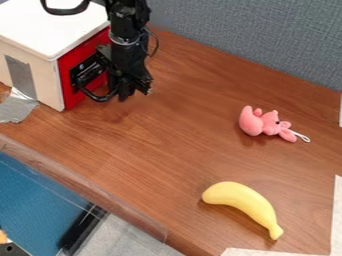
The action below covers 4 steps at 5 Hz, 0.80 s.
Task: Open the drawer
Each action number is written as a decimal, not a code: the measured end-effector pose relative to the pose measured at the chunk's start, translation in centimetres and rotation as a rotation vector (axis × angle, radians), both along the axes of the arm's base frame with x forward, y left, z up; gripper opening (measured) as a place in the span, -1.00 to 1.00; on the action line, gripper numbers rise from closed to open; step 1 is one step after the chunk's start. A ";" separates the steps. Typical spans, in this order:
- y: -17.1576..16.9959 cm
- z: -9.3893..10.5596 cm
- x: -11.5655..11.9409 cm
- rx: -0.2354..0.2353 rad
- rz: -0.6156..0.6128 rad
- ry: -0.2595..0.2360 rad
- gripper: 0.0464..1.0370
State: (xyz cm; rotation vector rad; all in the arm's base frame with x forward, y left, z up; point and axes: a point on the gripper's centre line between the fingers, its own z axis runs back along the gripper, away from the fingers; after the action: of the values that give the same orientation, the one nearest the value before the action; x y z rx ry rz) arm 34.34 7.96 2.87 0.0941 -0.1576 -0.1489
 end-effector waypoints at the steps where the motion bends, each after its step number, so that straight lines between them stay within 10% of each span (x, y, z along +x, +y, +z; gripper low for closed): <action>1: -0.5 0.3 0.2 -0.015 0.001 0.010 -0.74; 4: -2.3 1.0 0.6 -0.085 0.014 0.021 -0.74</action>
State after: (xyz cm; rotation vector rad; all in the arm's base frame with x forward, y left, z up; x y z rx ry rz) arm 34.97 5.63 3.87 0.0090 -0.1417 -0.1289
